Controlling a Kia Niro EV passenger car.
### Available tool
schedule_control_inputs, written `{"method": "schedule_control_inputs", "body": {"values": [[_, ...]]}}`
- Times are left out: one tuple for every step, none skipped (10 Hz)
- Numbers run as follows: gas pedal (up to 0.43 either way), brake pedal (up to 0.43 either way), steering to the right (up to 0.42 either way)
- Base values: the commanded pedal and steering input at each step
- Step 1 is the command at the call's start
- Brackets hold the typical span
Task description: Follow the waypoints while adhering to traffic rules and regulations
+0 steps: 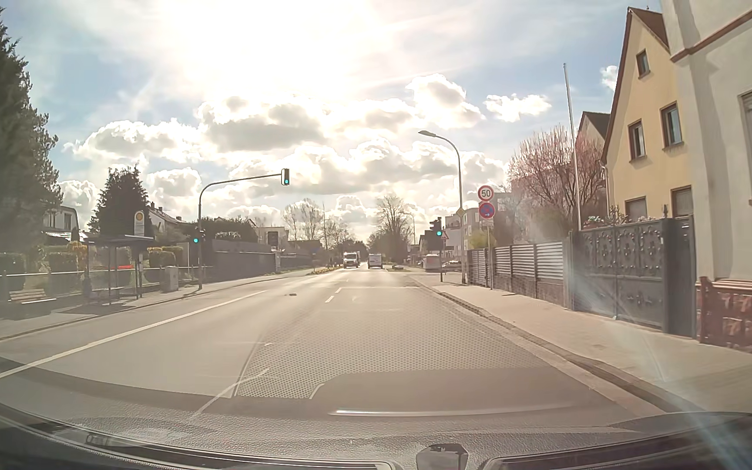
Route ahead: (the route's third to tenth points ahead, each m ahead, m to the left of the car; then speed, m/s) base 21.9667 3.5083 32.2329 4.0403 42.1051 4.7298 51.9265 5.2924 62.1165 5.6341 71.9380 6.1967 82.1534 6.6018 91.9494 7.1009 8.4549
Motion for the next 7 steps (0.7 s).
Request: {"method": "schedule_control_inputs", "body": {"values": [[0.079, 0.000, -0.014], [0.087, 0.000, -0.015], [0.130, 0.000, -0.016], [0.138, 0.000, -0.017], [0.150, 0.000, -0.017], [0.177, 0.000, -0.017], [0.189, 0.000, -0.017]]}}
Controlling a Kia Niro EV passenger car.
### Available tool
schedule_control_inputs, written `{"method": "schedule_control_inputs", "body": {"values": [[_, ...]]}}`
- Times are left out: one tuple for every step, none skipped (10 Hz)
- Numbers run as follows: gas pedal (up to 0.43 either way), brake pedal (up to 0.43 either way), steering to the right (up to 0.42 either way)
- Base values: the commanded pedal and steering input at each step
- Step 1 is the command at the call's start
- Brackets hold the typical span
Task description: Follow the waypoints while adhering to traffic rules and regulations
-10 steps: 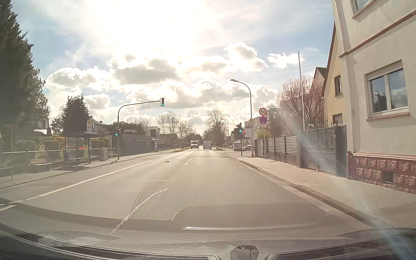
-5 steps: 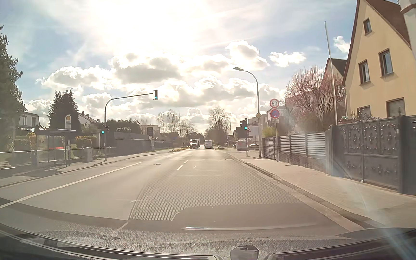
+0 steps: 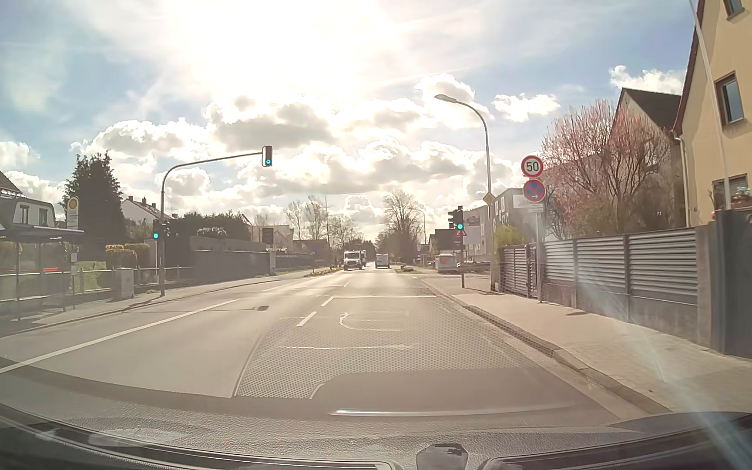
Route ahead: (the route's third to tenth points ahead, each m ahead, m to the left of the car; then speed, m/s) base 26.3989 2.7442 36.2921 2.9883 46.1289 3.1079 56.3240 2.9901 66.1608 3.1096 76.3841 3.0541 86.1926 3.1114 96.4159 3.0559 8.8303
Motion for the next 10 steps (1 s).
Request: {"method": "schedule_control_inputs", "body": {"values": [[0.189, 0.000, -0.018], [0.197, 0.000, -0.019], [0.197, 0.000, -0.020], [0.197, 0.000, -0.020], [0.197, 0.000, -0.020], [0.197, 0.000, -0.020], [0.197, 0.000, -0.020], [0.197, 0.000, -0.019], [0.197, 0.000, -0.018], [0.197, 0.000, -0.015]]}}
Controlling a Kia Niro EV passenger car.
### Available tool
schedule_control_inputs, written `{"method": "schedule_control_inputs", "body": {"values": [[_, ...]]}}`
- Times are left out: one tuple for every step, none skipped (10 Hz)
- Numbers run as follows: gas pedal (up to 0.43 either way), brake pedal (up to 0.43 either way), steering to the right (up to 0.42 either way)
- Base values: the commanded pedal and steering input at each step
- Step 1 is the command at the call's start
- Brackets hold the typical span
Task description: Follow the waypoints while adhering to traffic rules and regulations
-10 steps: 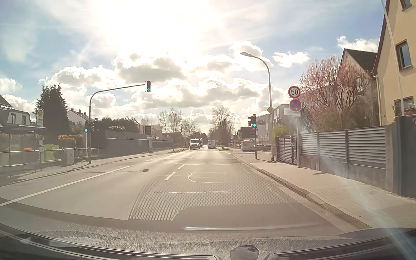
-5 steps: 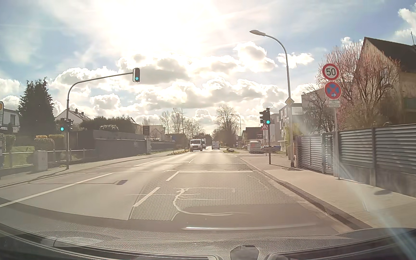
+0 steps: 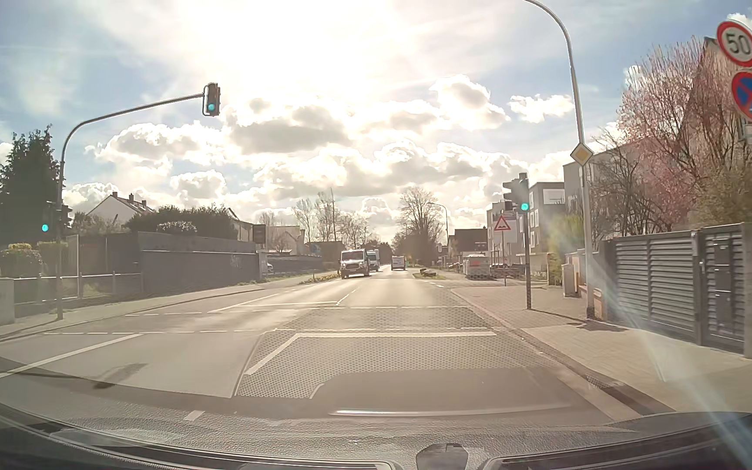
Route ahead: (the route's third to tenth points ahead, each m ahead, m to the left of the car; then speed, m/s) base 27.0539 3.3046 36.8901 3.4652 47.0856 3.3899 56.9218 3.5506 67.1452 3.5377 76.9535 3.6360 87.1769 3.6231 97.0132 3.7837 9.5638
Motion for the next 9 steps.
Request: {"method": "schedule_control_inputs", "body": {"values": [[0.197, 0.000, -0.013], [0.197, 0.000, -0.011], [0.197, 0.000, -0.010], [0.197, 0.000, -0.009], [0.197, 0.000, -0.007], [0.197, 0.000, -0.006], [0.197, 0.000, -0.005], [0.197, 0.000, -0.005], [0.197, 0.000, -0.005]]}}
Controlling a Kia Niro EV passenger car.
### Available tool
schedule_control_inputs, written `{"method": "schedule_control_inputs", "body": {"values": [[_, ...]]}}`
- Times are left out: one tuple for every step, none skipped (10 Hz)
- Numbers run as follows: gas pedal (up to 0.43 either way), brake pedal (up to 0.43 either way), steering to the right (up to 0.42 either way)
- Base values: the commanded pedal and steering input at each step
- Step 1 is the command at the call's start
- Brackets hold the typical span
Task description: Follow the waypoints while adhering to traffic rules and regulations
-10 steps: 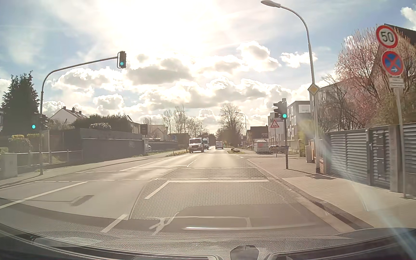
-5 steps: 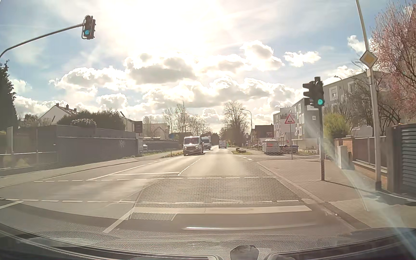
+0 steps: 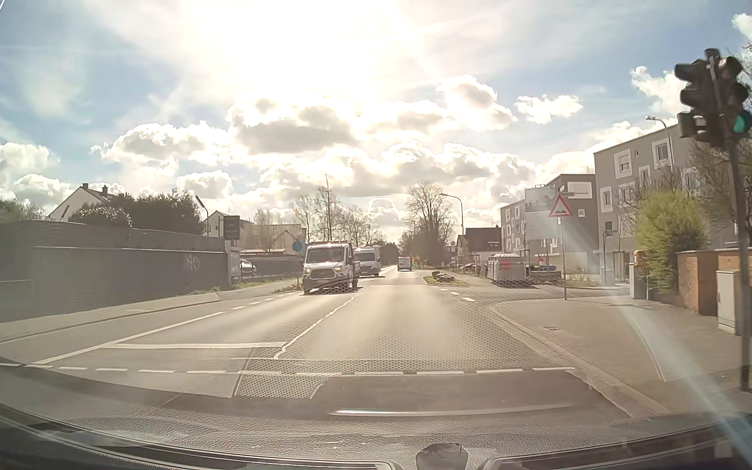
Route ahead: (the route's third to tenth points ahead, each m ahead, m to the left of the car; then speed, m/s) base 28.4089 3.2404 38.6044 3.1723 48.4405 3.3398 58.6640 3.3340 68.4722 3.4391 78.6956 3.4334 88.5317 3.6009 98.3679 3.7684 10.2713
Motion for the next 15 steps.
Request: {"method": "schedule_control_inputs", "body": {"values": [[0.197, 0.000, -0.005], [0.197, 0.000, -0.004], [0.197, 0.000, -0.005], [0.197, 0.000, -0.004], [0.209, 0.000, -0.003], [0.209, 0.000, -0.003], [0.209, 0.000, -0.002], [0.220, 0.000, -0.002], [0.220, 0.000, -0.001], [0.220, 0.000, -0.002], [0.220, 0.000, -0.001], [0.220, 0.000, -0.001], [0.220, 0.000, -0.001], [0.209, 0.000, -0.001], [0.209, 0.000, -0.001]]}}
